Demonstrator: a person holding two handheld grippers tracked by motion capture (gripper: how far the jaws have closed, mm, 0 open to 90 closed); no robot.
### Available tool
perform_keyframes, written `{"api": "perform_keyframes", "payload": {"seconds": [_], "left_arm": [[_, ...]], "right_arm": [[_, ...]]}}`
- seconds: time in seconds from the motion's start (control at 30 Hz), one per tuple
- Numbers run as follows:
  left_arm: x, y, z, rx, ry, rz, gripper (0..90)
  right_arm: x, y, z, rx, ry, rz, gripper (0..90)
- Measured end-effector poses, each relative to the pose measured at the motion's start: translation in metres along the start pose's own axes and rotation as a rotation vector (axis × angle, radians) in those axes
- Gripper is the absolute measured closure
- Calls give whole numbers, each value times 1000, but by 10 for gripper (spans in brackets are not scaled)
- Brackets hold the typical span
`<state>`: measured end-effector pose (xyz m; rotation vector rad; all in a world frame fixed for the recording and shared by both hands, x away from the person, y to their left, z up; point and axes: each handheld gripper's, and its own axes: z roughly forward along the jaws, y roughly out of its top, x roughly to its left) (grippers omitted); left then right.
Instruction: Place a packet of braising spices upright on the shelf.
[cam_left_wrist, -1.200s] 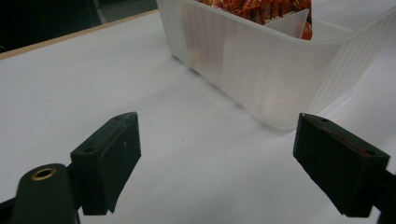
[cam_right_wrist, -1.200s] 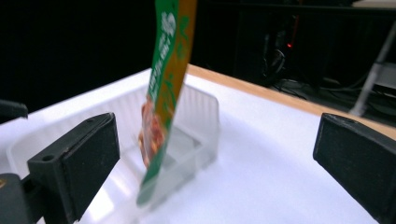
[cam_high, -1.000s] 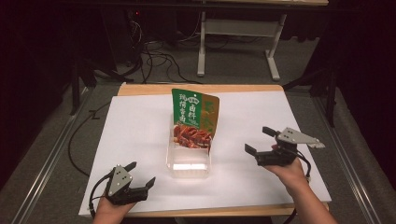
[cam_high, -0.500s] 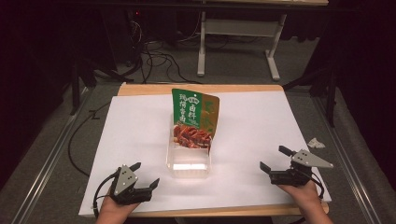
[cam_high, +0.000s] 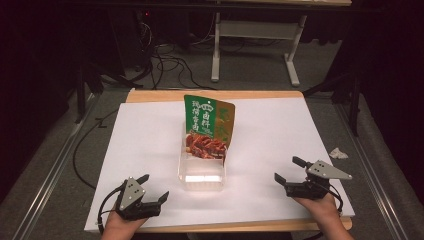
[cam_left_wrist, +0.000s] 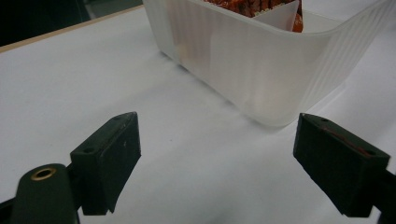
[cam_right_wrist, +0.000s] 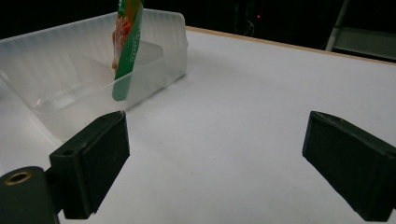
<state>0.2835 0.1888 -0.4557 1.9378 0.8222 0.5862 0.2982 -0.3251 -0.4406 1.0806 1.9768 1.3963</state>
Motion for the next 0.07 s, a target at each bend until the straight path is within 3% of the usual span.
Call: {"api": "perform_keyframes", "payload": {"seconds": [0.07], "left_arm": [[0,0,0,0,0,0,155]], "right_arm": [[0,0,0,1,-3,3,75]]}}
